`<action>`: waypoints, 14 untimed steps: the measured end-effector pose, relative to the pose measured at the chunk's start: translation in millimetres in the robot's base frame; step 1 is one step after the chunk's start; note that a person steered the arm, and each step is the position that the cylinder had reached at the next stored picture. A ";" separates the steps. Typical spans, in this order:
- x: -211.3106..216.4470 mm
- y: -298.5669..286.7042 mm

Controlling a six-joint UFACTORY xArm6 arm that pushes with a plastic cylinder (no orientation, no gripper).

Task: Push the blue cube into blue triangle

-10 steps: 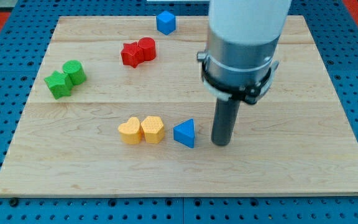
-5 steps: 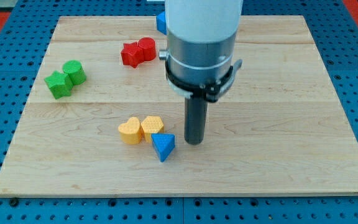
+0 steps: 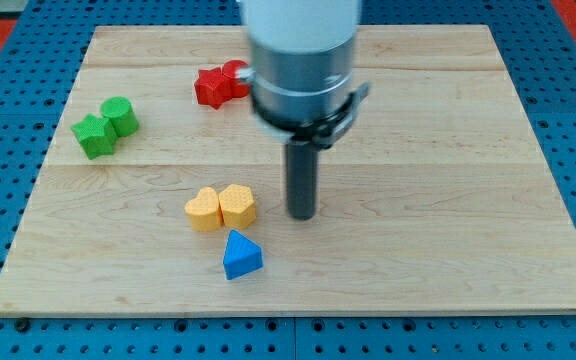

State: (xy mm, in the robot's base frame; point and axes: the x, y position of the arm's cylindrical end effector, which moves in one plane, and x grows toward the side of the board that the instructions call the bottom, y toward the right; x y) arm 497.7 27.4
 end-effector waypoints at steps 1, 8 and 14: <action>-56.8 39.5; -271.7 -116.2; -139.5 -193.8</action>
State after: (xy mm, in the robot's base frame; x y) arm 358.2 -166.4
